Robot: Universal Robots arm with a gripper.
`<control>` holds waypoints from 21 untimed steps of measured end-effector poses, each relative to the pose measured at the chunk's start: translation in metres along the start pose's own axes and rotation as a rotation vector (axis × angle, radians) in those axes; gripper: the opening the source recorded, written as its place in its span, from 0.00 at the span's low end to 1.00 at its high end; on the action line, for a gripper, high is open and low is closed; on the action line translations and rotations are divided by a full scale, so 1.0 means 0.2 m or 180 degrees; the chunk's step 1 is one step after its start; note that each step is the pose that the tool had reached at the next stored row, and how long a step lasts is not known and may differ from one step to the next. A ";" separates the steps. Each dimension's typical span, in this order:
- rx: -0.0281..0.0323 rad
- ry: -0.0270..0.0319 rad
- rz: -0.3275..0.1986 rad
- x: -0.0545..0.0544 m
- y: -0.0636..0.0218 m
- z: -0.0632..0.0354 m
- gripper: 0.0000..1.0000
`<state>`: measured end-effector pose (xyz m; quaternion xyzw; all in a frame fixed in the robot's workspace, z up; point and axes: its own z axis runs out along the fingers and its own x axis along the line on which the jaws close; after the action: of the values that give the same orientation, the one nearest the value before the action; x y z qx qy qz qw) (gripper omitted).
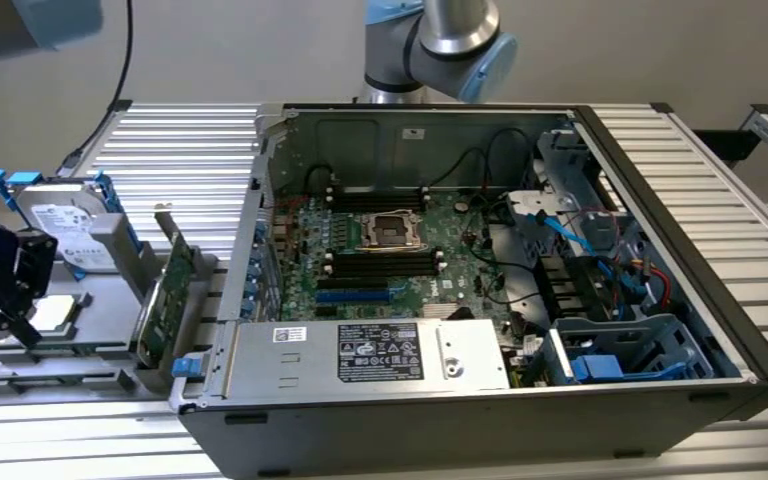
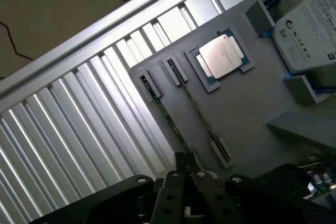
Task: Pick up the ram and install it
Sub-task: 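Pick up the ram and move it above insertion slot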
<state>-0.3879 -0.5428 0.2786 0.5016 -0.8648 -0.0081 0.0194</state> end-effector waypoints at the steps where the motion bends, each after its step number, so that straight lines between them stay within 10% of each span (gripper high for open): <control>1: 0.0007 -0.0001 -0.0057 0.00 0.000 0.004 0.11; 21: 0.0036 0.0039 -0.1257 0.00 -0.003 0.094 0.11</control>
<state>-0.3879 -0.5428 0.2598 0.6616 -0.7496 -0.0038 0.0199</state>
